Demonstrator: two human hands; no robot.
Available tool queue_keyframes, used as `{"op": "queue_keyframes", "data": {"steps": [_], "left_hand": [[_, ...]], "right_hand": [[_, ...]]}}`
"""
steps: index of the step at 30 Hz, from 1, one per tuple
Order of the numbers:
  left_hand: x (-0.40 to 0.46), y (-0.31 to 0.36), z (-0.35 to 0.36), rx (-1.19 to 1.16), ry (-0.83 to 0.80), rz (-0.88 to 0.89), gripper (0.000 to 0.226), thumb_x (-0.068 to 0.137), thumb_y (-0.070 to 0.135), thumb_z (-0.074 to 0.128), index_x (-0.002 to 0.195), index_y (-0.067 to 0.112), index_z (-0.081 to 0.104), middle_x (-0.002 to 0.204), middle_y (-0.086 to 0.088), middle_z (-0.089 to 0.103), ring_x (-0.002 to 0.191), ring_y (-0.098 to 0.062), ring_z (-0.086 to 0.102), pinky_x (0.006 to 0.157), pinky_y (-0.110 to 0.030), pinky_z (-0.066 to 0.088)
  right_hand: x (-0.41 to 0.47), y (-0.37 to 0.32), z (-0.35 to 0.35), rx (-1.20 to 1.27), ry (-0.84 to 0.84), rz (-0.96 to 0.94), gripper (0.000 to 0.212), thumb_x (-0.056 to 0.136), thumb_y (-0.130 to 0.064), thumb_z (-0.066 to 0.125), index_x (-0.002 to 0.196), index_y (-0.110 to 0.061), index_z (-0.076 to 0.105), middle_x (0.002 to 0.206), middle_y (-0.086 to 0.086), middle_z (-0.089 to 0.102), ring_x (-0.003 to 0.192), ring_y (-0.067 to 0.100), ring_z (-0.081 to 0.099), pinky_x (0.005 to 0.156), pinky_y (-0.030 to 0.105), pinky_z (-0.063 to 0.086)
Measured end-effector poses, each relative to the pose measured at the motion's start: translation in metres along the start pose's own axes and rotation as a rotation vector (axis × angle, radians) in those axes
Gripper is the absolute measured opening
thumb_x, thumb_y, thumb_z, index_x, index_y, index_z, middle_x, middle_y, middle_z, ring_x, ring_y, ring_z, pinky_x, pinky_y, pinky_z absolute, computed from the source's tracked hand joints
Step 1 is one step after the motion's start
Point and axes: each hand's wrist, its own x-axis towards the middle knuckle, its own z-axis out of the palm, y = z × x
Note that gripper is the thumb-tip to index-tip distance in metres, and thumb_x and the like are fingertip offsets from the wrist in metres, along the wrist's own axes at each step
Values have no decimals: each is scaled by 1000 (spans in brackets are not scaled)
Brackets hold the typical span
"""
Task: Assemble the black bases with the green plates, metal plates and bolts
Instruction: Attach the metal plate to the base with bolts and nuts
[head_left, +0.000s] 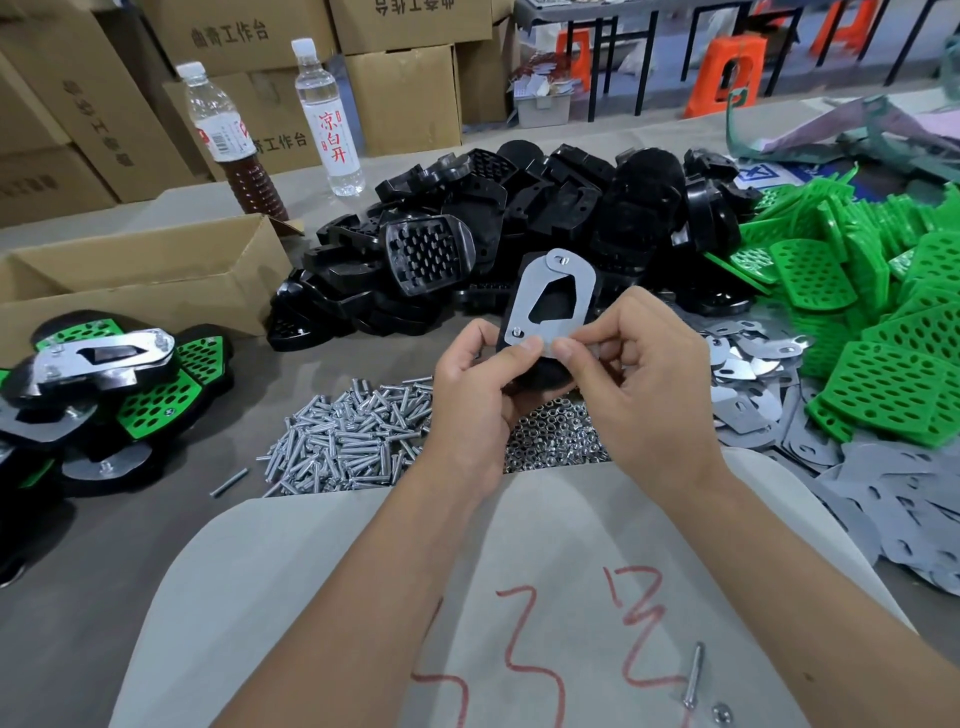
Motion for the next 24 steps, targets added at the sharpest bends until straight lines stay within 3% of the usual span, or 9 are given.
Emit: {"op": "queue_keyframes", "data": {"steps": [4, 6, 8, 12, 16, 20, 24], "left_hand": [[0, -2, 0, 19, 35, 34, 12, 95, -5, 63, 96, 3, 55, 100, -26, 62, 92, -35, 66, 76, -38, 62], [0, -3, 0, 14, 61, 27, 12, 95, -5, 63, 90, 2, 56, 95, -25, 65, 87, -32, 68, 75, -38, 62], [1, -3, 0, -7, 75, 9, 6, 96, -5, 63, 93, -1, 60, 89, -21, 69, 81, -27, 73, 73, -35, 62], [2, -5, 0, -6, 86, -6, 3, 97, -5, 63, 98, -5, 62, 89, -21, 71, 80, -25, 76, 73, -34, 63], [2, -6, 0, 26, 99, 3, 6, 96, -3, 66, 91, -3, 62, 95, -26, 70, 82, -27, 76, 75, -35, 62], [3, -7, -1, 35, 105, 19, 5, 96, -2, 66, 97, -4, 62, 97, -27, 67, 82, -25, 74, 74, -34, 62], [4, -10, -1, 71, 100, 40, 6, 97, -2, 65, 101, -2, 60, 97, -24, 69, 85, -26, 73, 79, -38, 62]], "right_hand": [[-1, 0, 2, -60, 35, -19, 17, 91, -6, 77, 82, -8, 63, 77, -4, 51, 69, 8, 50, 62, 15, 37], [1, 2, 0, -8, -17, -20, 7, 91, -6, 77, 96, -8, 73, 83, -3, 54, 72, 10, 54, 65, 17, 41], [1, 3, -1, 50, -67, -7, 13, 92, -4, 77, 103, -11, 80, 87, -1, 58, 77, 16, 58, 70, 23, 47], [2, 4, -4, 180, -105, 88, 19, 90, 2, 76, 97, -15, 81, 90, 1, 63, 81, 14, 64, 76, 23, 53], [0, 0, 0, 178, -73, 143, 17, 90, 1, 76, 94, -15, 80, 88, 0, 66, 80, 16, 67, 75, 21, 53], [-1, -4, 3, 185, -38, 172, 19, 89, -1, 78, 91, -19, 78, 87, 1, 66, 79, 19, 67, 74, 19, 52], [-3, -8, 7, 144, 13, 175, 16, 88, -2, 79, 85, -17, 75, 84, 3, 65, 78, 22, 64, 73, 26, 52]]}}
